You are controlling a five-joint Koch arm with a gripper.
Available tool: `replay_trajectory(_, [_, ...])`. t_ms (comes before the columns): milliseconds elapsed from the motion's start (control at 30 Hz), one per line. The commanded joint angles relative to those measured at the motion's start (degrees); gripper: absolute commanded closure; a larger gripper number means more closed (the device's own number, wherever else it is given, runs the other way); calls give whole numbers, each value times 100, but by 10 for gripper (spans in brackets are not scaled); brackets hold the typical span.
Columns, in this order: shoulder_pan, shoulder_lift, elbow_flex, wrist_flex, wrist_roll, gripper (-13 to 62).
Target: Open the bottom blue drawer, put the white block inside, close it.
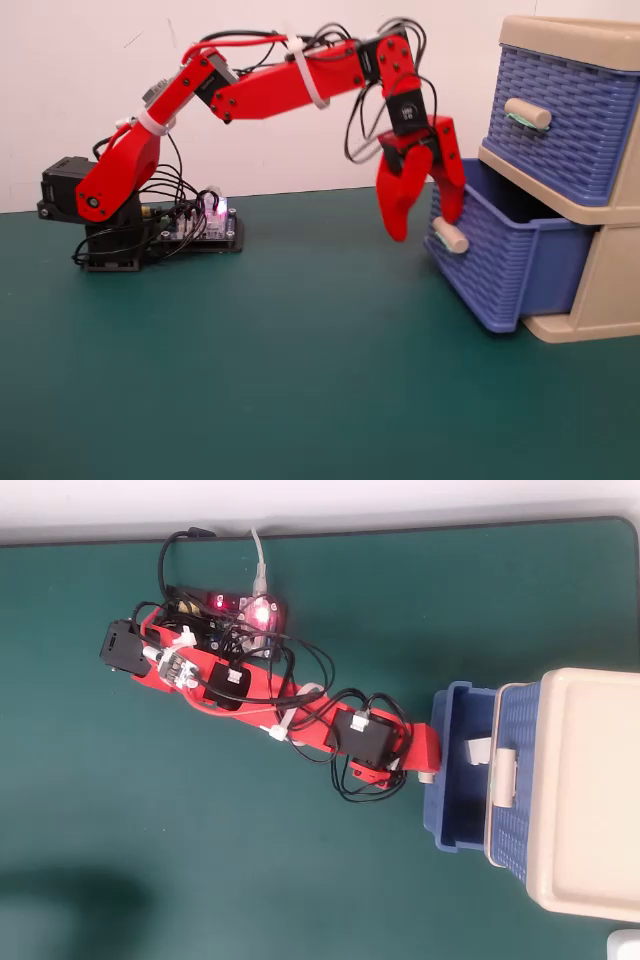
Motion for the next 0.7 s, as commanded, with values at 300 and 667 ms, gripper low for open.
replay_trajectory(300, [-105, -1020, -1336, -2487, 791, 153])
replay_trajectory(667, [422, 729, -1485, 229, 756, 150])
